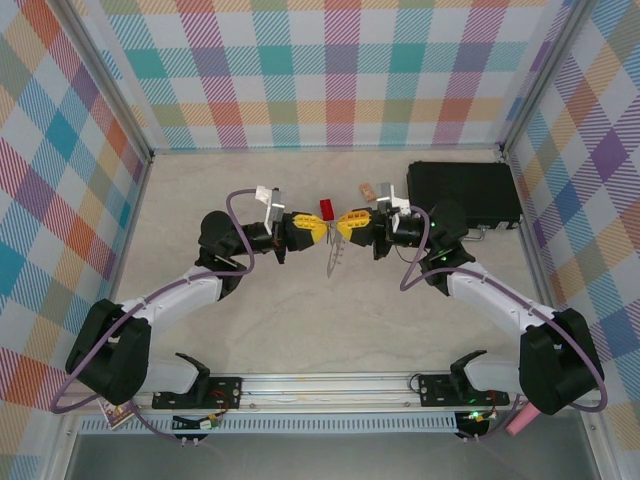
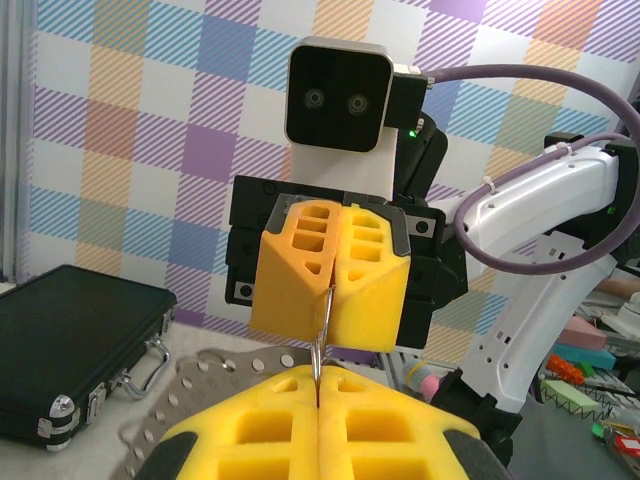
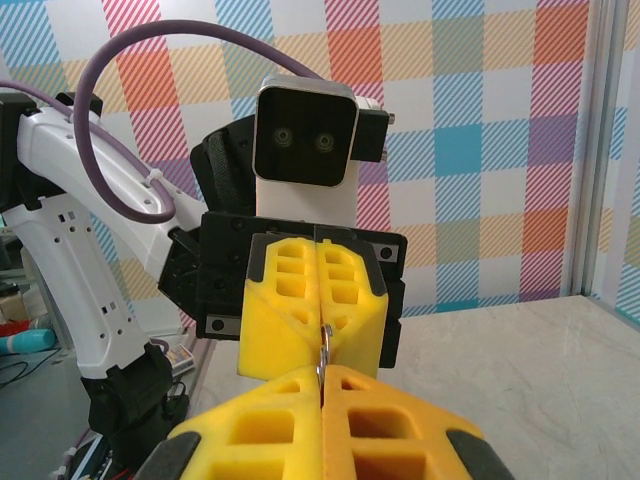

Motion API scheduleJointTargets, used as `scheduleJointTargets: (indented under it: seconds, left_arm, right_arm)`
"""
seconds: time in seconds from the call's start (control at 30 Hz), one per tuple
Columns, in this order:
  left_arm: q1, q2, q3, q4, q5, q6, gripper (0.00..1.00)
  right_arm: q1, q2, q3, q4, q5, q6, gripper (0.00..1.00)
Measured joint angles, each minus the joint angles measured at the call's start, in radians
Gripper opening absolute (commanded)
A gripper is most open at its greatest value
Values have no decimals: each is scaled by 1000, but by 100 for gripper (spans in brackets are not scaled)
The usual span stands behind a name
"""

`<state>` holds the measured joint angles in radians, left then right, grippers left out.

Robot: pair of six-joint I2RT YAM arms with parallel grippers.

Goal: Put the keys on the keyring

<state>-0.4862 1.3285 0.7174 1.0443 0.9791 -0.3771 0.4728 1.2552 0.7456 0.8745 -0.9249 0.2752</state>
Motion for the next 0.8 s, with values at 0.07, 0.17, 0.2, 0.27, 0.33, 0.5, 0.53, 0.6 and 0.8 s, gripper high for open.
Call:
scheduleJointTargets:
  seconds: [0.07,0.17,0.2,0.27,0.33,0.5,0.53,0.6,0.8]
  left_arm:
    - [1,0,0,0,0,0,0]
    - [1,0,0,1,0,0,0]
    - [1,0,0,1,0,0,0]
    - [1,0,0,1,0,0,0]
    - [1,0,0,1,0,0,0]
    - [2,0,0,1,0,0,0]
    - [3,0,0,0,0,0,0]
    - [5,0,0,0,0,0,0]
    - [5,0,0,0,0,0,0]
  right_arm:
    - [0,0,0,-2,0,0,0]
    - [0,0,0,-2,0,-1,0]
    - [0,0,0,-3,2,-2,0]
    - [0,0,0,-3,8,-4,0]
    - [0,0,0,-4,11,-5,0]
    - [0,0,0,-5,17,-8,0]
    - [0,0,0,-5,19,-8,0]
    - [0,0,0,-5,23,-8,0]
    - [0,-1,0,-5,26,-8,0]
